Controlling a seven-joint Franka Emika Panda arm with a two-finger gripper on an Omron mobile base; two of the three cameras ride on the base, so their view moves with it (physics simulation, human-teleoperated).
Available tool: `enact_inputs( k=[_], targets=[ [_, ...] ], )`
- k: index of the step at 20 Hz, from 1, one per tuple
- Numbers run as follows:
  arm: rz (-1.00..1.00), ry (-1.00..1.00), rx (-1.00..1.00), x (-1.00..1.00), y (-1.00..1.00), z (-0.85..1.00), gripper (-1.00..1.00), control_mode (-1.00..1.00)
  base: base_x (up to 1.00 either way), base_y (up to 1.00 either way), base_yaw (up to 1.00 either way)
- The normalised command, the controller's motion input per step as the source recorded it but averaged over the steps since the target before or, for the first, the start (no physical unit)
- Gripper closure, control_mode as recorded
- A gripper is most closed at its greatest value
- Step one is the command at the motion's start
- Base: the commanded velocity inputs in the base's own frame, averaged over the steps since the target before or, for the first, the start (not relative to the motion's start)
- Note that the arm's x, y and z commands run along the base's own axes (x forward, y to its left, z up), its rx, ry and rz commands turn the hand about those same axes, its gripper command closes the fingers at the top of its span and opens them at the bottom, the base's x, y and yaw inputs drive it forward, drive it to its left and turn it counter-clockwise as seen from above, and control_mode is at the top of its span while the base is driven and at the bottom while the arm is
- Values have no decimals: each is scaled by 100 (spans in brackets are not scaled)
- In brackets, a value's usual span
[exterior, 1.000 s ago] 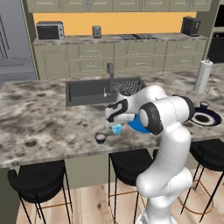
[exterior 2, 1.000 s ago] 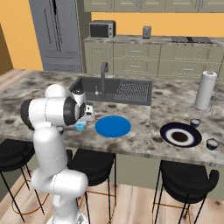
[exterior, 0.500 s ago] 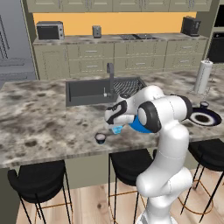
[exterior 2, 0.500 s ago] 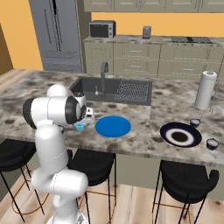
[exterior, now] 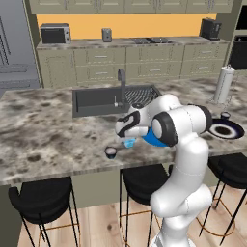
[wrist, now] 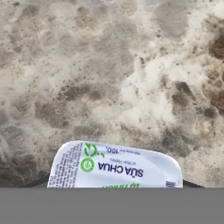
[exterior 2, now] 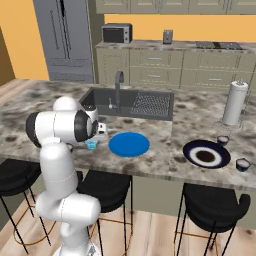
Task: Place two yogurt containers on each plate.
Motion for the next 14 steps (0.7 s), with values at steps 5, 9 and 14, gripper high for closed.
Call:
enact_inputs(
  k=[5, 9, 14],
  targets=[
    [0, 0, 0, 0, -3, 40, 100, -100, 0, 0, 0],
    [0, 4, 0, 0, -35, 52, 100, -100, 0, 0, 0],
    [0, 2, 0, 0, -60, 29, 100, -100, 0, 0, 0]
  ],
)
